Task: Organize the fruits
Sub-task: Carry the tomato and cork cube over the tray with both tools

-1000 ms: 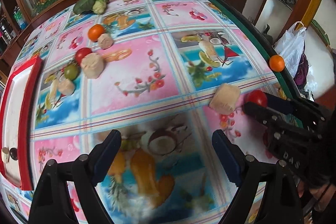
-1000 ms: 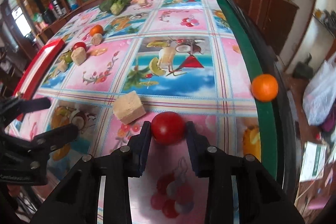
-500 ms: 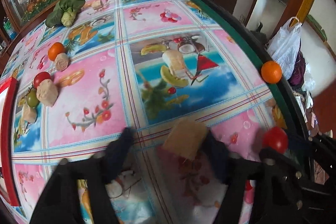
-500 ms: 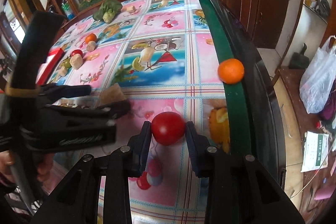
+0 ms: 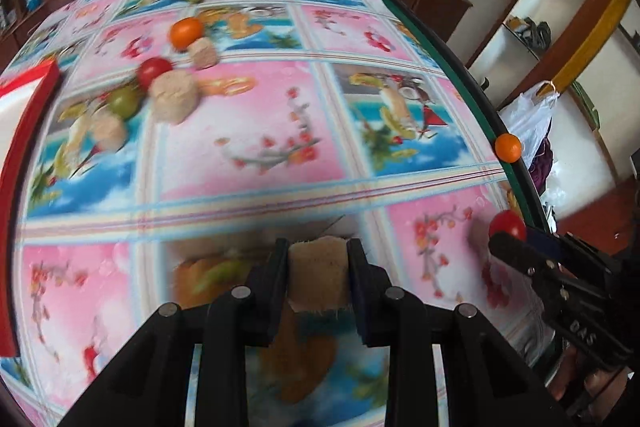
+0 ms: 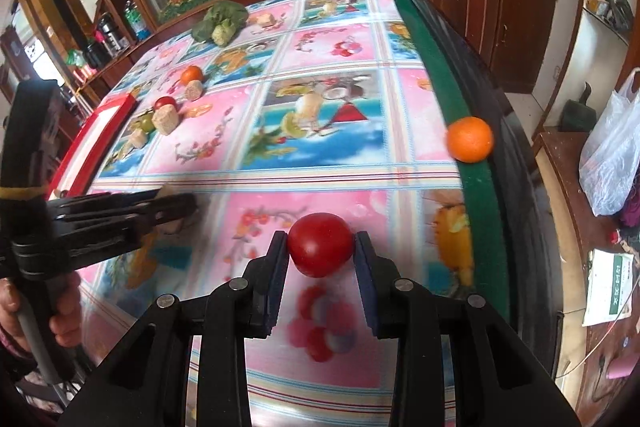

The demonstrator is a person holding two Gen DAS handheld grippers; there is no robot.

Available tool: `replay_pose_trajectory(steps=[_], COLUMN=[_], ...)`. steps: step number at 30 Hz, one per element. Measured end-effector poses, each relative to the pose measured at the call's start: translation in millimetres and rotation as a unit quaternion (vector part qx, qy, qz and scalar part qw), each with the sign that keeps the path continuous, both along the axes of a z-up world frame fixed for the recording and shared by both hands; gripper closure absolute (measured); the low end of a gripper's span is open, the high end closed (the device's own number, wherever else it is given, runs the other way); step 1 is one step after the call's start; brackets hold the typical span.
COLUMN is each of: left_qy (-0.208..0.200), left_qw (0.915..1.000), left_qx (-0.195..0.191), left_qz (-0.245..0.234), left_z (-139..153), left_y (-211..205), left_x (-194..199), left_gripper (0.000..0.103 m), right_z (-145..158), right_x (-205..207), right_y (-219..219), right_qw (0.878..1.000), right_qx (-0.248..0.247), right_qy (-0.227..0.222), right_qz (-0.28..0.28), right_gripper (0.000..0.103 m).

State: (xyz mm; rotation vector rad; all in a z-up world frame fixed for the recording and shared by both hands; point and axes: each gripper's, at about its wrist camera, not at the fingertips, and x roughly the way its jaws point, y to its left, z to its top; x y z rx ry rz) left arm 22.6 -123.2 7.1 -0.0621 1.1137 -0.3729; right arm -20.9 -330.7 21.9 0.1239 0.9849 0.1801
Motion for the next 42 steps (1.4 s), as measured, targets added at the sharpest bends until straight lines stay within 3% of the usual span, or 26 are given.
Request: replay_pose_trajectory(steps=[10,21,31,42], left_qy=[0.002,-0.002,-0.033,-0.043], left_qw=[0.9989,0.9985,0.9972,0.9922], left_qx=[0.011,0.002,-0.009,-0.008], left_qz=[0.045,0.054,0.066,0.117], left_z=[1.9,4.5,23.7,32.8], left_y=[79.8,122.6,158.6,220.1], left_x=[-17.8,-24.7,-24.4,-8.6], left_gripper=[0.072,0.072,0.072,0.072], right_z=[0.5,3.4,8.5,24.5], right_x=[0.3,1.2,11.1,35.2], right_y=[65.2,126.3,174.9,246.6], right_qw=[1.0,0.999,0.997,0.991], right_qx=[-0.004,-0.014,-0.019,-0.023], right_qy=[0.001,-0.001,0.0,-0.018], right_qz=[0.024,0.047,0.068,0.129], right_gripper=[0.071,0.071,0.071,0.071])
